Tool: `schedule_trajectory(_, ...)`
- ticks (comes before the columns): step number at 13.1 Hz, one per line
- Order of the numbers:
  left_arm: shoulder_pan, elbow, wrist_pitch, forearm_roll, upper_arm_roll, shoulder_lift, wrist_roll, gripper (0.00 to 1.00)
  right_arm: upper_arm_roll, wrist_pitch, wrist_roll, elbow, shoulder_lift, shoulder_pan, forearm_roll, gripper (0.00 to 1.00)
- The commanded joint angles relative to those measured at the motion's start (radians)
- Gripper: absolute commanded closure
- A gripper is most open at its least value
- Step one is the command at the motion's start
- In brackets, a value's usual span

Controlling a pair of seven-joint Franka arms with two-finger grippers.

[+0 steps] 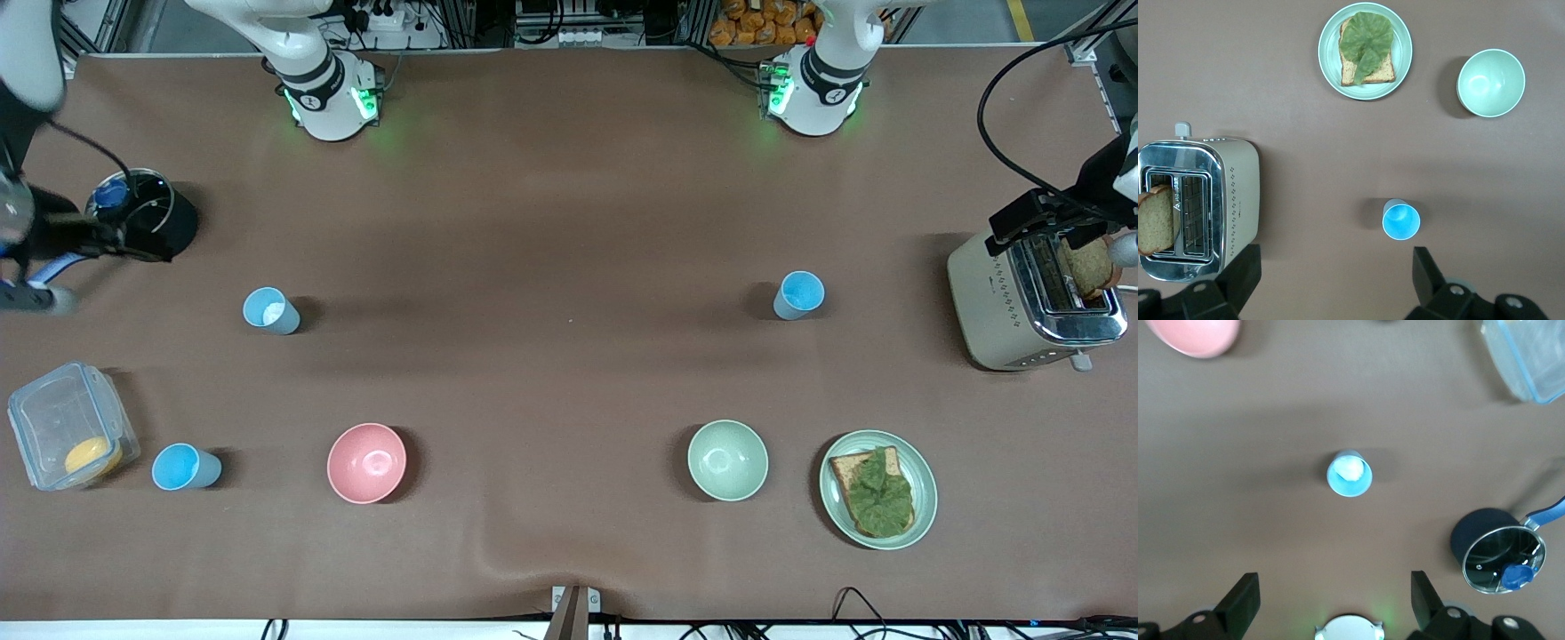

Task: Stack blue cups with both arms
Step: 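Reach the right gripper down to the blue cup beside the saucepan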

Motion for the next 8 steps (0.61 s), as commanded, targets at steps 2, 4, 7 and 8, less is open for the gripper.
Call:
schedule_trajectory(2, 0.008, 0.003, -0.011, -0.02, -0.006, -0.003, -0.014, 0.0, 0.006, 0.015, -0.037, -0.042, 0.116, -0.071, -0.036, 0.0)
schedule_trajectory(4, 0.007, 0.003, -0.011, -0.019, -0.009, -0.005, -0.014, 0.0, 0.008, 0.143, -0.037, -0.17, 0.108, -0.071, -0.061, 0.0)
schedule_trajectory(7, 0.005, 0.003, -0.011, -0.02, -0.011, -0.005, -0.015, 0.0, 0.008, 0.348, -0.045, -0.332, 0.109, -0.069, -0.061, 0.0)
schedule_trajectory(8, 0.002, 0.003, -0.011, -0.02, -0.014, -0.006, -0.015, 0.0, 0.008, 0.448, -0.059, -0.396, 0.111, -0.069, -0.061, 0.0)
